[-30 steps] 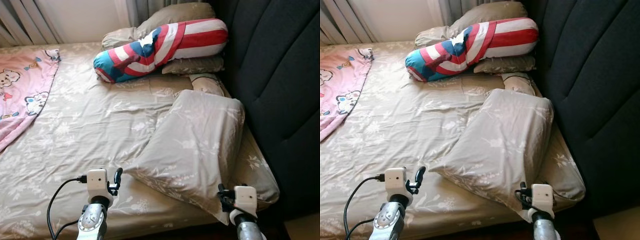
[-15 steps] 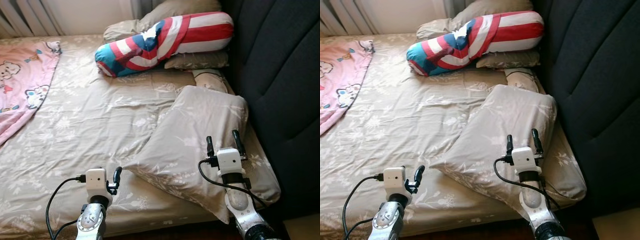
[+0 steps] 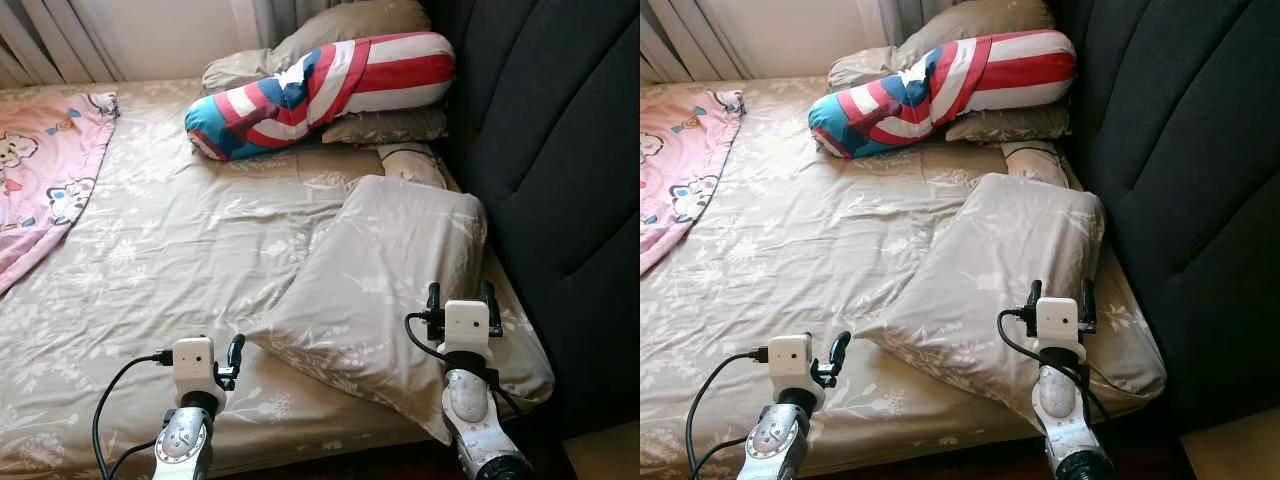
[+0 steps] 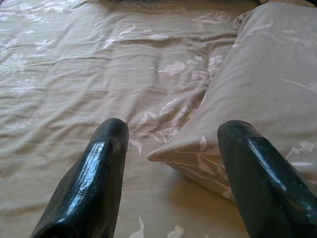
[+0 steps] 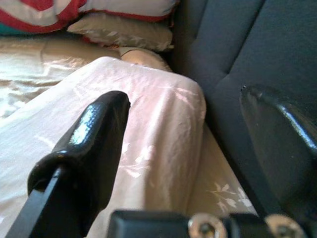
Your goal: Clean up the room
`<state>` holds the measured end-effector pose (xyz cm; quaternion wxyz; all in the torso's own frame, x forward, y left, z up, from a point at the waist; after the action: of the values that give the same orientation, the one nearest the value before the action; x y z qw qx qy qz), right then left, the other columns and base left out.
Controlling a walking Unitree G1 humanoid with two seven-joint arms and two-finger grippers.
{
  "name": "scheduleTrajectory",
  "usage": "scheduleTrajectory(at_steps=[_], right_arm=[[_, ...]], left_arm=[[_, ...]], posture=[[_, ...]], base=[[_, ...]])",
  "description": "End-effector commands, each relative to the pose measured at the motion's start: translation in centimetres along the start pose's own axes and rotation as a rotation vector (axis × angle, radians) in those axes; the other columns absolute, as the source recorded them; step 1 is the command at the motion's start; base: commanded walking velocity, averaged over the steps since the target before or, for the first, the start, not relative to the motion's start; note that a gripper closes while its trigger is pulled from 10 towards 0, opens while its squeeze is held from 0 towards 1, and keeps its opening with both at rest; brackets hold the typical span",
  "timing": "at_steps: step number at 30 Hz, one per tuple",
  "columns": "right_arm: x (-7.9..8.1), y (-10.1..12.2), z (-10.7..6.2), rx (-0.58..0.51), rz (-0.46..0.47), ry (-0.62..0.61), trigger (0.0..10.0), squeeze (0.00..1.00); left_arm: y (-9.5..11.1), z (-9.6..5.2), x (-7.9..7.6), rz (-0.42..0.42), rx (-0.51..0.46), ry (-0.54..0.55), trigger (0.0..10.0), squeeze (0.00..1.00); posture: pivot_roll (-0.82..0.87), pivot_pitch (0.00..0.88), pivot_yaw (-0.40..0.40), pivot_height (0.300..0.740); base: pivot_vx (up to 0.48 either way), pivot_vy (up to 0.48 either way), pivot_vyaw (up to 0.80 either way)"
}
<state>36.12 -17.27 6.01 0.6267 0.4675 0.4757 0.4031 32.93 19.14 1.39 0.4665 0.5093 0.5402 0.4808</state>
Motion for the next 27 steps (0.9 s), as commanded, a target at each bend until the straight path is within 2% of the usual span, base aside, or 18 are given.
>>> scheduleTrajectory(at_steps=[1, 6, 8, 11, 12, 14, 16, 17, 21, 27], right_arm=[[0.1, -0.1, 0.1, 0.012, 0.005, 0.013, 10.0, 0.0], [0.9, -0.7, 0.2, 0.071, 0.006, 0.081, 10.0, 0.0], [1.1, -1.9, 0.2, 0.16, -0.025, 0.099, 10.0, 0.0], [1.1, -2.4, 0.2, 0.198, -0.044, 0.101, 10.0, 0.0], [1.0, -3.2, 0.1, 0.258, -0.047, 0.08, 10.0, 0.0], [0.9, -3.6, 0.0, 0.285, -0.048, 0.072, 10.0, 0.0], [1.0, -5.2, -0.4, 0.425, -0.074, 0.081, 10.0, 0.0], [1.1, -5.5, -0.5, 0.45, -0.082, 0.091, 10.0, 0.0], [1.7, -5.1, -0.4, 0.429, -0.048, 0.156, 10.0, 0.0], [1.7, -4.6, -0.4, 0.404, 0.0, 0.137, 10.0, 0.0]], left_arm=[[-0.2, 0.0, 0.2, 0.0, 0.011, 0.005, 10.0, 0.0], [-0.4, -0.1, 0.1, -0.008, 0.02, -0.004, 10.0, 0.0], [-0.4, -0.1, 0.1, -0.01, 0.022, -0.005, 10.0, 0.0], [-0.4, -0.1, 0.1, -0.011, 0.026, -0.005, 10.0, 0.0], [-0.5, -0.1, 0.1, -0.013, 0.029, -0.007, 10.0, 0.0], [-0.5, -0.1, 0.1, -0.013, 0.03, -0.008, 10.0, 0.0], [-0.5, 0.0, 0.1, -0.011, 0.033, -0.01, 10.0, 0.0], [-0.5, 0.0, 0.1, -0.011, 0.034, -0.01, 10.0, 0.0], [-0.6, 0.0, 0.0, -0.01, 0.037, -0.016, 10.0, 0.0], [-0.6, -0.1, -0.1, -0.012, 0.038, -0.018, 10.0, 0.0]], posture=[[-0.01, 0.15, -0.017, 0.711], [-0.01, 0.158, -0.016, 0.711], [-0.01, 0.162, -0.016, 0.711], [0.0, 0.162, -0.016, 0.711], [0.0, 0.165, -0.013, 0.711], [0.0, 0.165, -0.013, 0.711], [0.0, 0.166, -0.012, 0.711], [0.0, 0.167, -0.012, 0.711], [0.0, 0.168, -0.016, 0.711], [0.01, 0.171, -0.013, 0.711]], base=[[0.0, 0.0, 0.0], [0.0, 0.0, 0.0], [0.0, 0.0, 0.0], [0.0, 0.0, 0.0], [0.0, 0.0, 0.0], [0.0, 0.0, 0.0], [0.0, 0.0, 0.0], [0.0, 0.0, 0.0], [0.0, 0.0, 0.0], [0.04, 0.0, 0.0]])
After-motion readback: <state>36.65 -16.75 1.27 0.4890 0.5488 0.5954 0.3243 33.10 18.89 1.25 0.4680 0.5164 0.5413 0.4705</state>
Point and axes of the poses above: a point about 5 cm out from each wrist's last joint towards the gripper, its own z axis pointing out of the wrist towards the gripper, its own y axis along the axis of the wrist's last joint, x = y × z, the point moved 6 cm from there along z, pointing out of the wrist towards the gripper, and after that the axes turned 1 degree about z, right-handed, at the moved point
